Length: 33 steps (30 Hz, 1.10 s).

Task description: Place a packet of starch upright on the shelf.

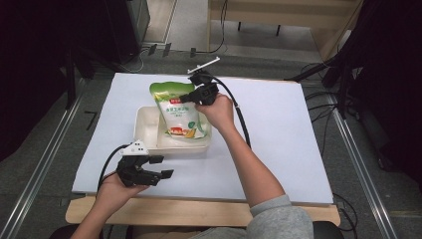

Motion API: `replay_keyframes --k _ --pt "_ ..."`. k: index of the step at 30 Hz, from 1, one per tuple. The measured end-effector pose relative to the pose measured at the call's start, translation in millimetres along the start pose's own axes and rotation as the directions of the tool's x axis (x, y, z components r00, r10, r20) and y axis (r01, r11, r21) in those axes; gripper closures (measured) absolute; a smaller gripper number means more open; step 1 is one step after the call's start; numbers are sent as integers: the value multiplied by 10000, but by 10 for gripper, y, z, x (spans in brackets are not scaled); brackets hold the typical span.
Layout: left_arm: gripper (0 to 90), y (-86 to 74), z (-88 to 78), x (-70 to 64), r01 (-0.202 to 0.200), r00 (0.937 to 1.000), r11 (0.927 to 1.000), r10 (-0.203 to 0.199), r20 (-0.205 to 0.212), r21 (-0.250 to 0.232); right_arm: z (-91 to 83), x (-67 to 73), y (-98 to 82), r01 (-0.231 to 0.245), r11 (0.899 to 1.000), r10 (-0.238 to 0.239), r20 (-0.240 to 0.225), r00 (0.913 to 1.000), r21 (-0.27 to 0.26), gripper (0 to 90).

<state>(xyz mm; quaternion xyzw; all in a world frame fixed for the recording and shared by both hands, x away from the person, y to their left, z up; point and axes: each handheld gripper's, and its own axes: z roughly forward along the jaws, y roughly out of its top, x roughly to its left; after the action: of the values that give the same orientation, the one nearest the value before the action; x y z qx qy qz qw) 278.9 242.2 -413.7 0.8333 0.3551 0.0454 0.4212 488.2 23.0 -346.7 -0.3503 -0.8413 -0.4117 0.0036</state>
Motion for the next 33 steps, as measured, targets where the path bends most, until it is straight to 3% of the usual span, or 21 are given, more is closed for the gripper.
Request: replay_keyframes --k 4,9,18,24,33 --pt "335 -1 1 2 28 10000 10000 -28 -21 17 -31 -54 -75 465 9986 -460 183 9988 -234 833" --pt "335 0 -3 9 51 10000 10000 -51 -70 43 -42 -81 -112 499 9982 -490 266 9984 -332 786" --pt "335 -1 -8 10 50 10000 10000 -49 -76 54 -182 -69 -106 414 9986 -395 529 9978 -342 551" --pt "335 -3 -4 13 84 10000 10000 -84 -45 7 -315 -116 -143 365 9986 -345 516 9981 -389 489" --pt "336 -2 -2 11 60 10000 9999 -60 -68 81 -594 -115 -301 506 9984 -491 559 9972 -265 472"
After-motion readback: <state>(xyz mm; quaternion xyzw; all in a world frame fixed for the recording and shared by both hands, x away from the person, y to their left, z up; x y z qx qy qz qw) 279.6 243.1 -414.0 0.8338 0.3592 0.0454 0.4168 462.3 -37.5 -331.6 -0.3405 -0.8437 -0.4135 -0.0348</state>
